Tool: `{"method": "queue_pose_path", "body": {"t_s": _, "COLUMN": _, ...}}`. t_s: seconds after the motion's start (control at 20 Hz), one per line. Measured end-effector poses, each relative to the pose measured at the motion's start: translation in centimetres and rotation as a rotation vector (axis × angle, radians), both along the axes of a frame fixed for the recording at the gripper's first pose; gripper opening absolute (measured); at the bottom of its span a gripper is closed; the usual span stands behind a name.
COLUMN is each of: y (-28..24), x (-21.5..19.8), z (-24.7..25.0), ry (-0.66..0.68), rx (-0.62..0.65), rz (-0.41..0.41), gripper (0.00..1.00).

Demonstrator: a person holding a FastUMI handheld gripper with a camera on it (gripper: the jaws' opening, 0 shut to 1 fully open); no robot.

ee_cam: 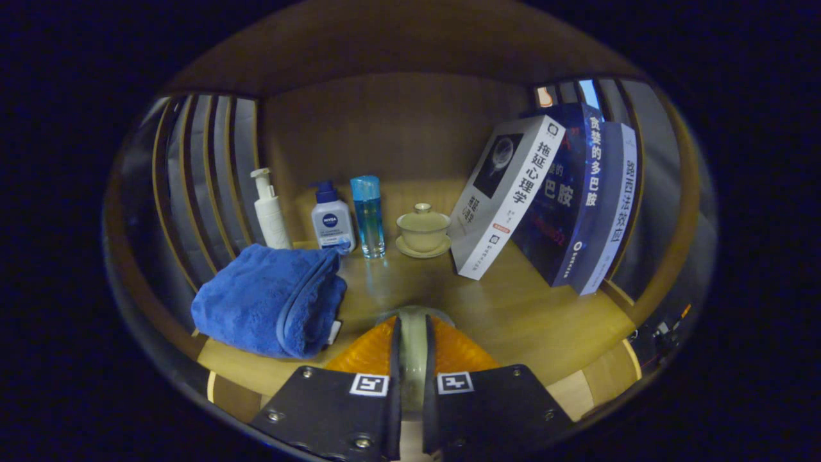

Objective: Pull open the drawer, take out the items inside it, and place them on the countertop above the cabinet.

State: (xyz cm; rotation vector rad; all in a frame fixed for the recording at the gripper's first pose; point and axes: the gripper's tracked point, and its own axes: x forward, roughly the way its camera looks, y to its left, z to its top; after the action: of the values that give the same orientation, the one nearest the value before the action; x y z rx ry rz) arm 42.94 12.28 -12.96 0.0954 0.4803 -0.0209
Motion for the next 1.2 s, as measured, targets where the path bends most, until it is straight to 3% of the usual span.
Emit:
{"method": "queue_pose_path", "body": {"t_s": 0.6, "y": 0.1, "x": 2.9, "z": -0.5, "ry": -0.009, "rx": 0.081, "rz": 0.023, "gripper": 0.14}}
{"method": "queue_pose_path", "body": {"t_s": 0.8, "y": 0.1, "x": 2.8, "z": -1.0, "ry": 0.008, "rx": 0.058, "rz": 0.025, "gripper": 0.3}}
{"method": "queue_pose_path", "body": {"t_s": 0.9, "y": 0.2, "x": 2.5, "z": -1.0, "ry": 0.005, "rx": 0.06, "rz": 0.031, "gripper": 0.29}}
{"method": "queue_pose_path", "body": {"t_s": 1.0, "y": 0.1, "x": 2.3, "z": -0.5, "ry": -0.01, "rx": 0.046, "rz": 0.035, "gripper": 0.39}}
{"method": "queue_pose_path", "body": {"t_s": 1.05, "y": 0.0, "x": 2.1, "z": 0.3, "ry": -0.031, "rx": 0.038, "rz": 0.036, "gripper": 0.53}}
{"method": "queue_pose_path", "body": {"t_s": 1.2, "y": 0.4, "x": 1.6, "z": 3.5, "ry": -0.134, "rx": 0.052, "rz": 0.049, "gripper": 0.81}}
